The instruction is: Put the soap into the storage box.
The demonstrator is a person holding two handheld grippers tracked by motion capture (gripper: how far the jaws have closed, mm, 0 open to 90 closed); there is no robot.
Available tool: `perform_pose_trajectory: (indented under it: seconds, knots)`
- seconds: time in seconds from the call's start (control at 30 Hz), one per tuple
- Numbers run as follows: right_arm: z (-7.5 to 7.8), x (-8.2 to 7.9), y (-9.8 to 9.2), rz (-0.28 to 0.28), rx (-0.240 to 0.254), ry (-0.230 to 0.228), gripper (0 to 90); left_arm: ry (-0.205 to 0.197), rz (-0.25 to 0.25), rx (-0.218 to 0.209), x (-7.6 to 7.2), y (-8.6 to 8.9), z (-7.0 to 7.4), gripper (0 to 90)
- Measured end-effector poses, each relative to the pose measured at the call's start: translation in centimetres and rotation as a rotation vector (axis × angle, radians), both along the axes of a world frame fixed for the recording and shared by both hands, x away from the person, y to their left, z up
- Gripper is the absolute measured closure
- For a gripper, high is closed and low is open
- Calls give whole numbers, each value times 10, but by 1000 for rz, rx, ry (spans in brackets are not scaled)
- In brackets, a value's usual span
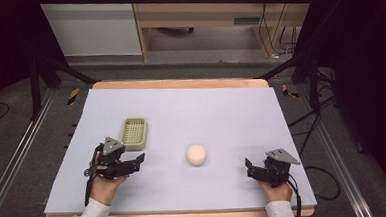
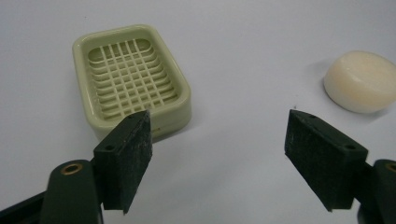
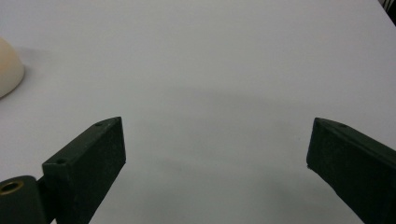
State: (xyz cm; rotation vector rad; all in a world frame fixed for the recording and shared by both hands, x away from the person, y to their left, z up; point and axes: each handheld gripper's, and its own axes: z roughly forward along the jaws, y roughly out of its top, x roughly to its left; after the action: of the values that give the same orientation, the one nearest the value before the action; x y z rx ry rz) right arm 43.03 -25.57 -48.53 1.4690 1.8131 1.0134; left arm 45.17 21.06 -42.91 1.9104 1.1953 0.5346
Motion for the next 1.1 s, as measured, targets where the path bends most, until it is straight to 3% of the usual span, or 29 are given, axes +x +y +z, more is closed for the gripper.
perform_pose_trajectory:
  seconds: [0.5, 0.7, 1.1]
  knots:
    - [0, 0, 1, 5, -7, 3, 52, 0, -57, 40, 5, -27, 2, 244]
    - [-1, 0, 1, 7, -8, 4, 52, -5, -72, 19, 7, -36, 3, 246]
    - [0, -1, 0, 1, 2, 2, 54, -14, -94, 25, 11, -55, 3, 235]
